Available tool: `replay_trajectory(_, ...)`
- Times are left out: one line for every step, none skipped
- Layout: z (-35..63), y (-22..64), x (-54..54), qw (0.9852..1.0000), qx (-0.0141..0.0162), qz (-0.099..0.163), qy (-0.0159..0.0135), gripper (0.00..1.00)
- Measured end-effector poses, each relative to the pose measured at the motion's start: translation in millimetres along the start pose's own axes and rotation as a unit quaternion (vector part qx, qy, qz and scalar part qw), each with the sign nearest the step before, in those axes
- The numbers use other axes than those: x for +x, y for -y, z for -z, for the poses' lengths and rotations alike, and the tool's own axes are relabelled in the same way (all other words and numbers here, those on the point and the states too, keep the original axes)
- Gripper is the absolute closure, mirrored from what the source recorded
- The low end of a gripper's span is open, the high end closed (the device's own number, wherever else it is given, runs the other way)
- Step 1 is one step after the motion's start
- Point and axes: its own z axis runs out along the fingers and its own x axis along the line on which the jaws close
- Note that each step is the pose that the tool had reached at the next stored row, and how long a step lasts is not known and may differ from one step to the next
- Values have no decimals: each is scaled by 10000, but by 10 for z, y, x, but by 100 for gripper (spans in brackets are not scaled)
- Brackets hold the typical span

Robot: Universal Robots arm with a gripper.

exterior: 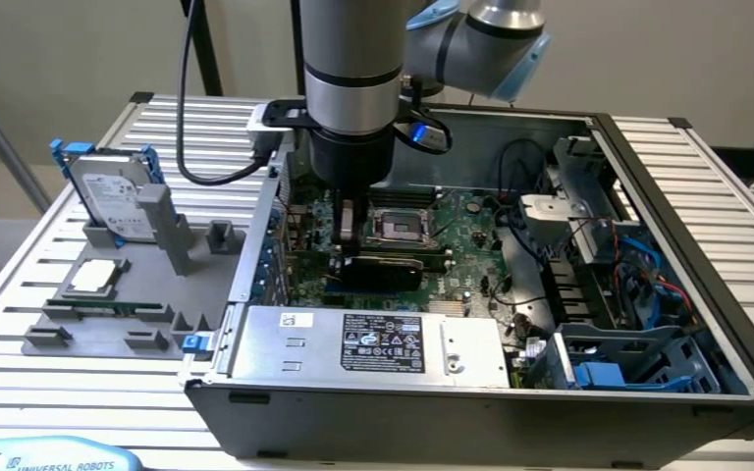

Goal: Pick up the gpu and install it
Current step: 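Insert the gpu into the slot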

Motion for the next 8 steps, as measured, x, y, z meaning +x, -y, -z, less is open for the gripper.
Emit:
replay_trajectory(-2, -3, 0, 10000, 0, 0, 0, 89)
replay_trajectory(-5, -5, -1, 10000, 0, 0, 0, 89)
replay_trajectory(-6, -7, -1, 10000, 0, 0, -1, 89)
replay_trajectory(-9, -9, -1, 10000, 0, 0, -2, 89)
replay_trajectory(-11, -12, -2, 10000, 0, 0, -2, 89)
replay_trajectory(-13, -14, -2, 10000, 0, 0, -2, 89)
replay_trajectory(-16, -15, -2, 10000, 0, 0, -2, 89)
replay_trajectory(-18, -17, -3, 10000, 0, 1, -2, 89)
